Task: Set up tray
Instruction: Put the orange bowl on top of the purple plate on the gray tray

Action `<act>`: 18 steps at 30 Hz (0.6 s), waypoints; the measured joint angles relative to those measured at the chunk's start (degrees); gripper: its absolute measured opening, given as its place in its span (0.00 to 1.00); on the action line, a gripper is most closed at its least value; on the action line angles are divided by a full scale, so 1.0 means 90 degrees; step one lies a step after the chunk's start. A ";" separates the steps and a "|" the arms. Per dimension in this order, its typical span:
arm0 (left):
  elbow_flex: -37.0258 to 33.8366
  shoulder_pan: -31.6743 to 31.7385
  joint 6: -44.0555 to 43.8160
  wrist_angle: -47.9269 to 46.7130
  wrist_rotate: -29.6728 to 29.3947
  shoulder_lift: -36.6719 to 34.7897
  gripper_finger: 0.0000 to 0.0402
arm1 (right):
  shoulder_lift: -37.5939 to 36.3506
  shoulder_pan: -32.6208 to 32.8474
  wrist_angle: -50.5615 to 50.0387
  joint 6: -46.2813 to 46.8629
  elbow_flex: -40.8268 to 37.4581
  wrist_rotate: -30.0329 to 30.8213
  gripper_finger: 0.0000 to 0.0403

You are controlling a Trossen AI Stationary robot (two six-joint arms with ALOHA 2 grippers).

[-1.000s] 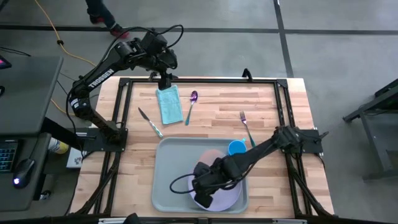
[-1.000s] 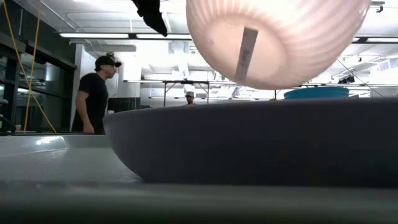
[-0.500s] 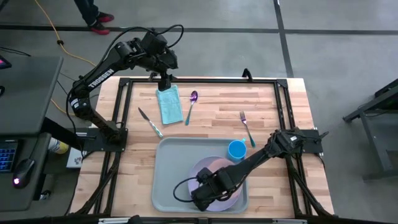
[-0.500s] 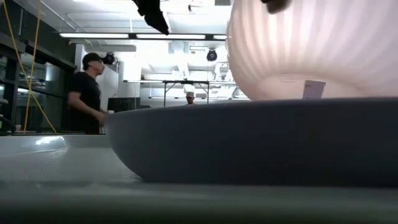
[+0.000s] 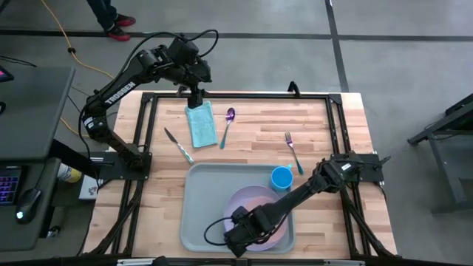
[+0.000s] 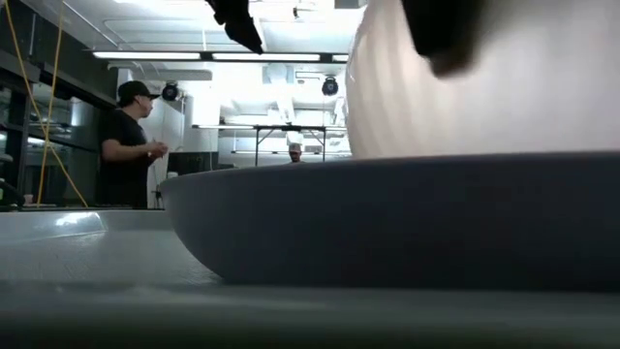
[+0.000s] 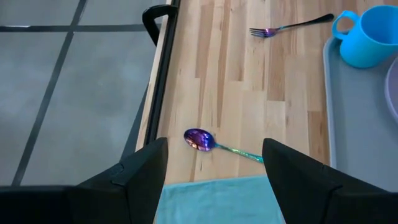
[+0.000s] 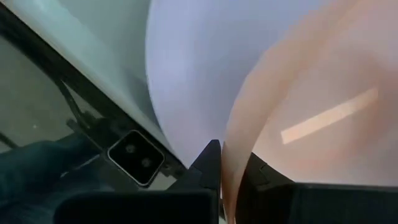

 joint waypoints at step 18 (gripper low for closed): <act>0.0000 0.0000 0.0046 -0.0117 0.0001 0.0000 0.73 | 0.0171 -0.0016 -0.0102 -0.0023 0.0002 -0.0137 0.05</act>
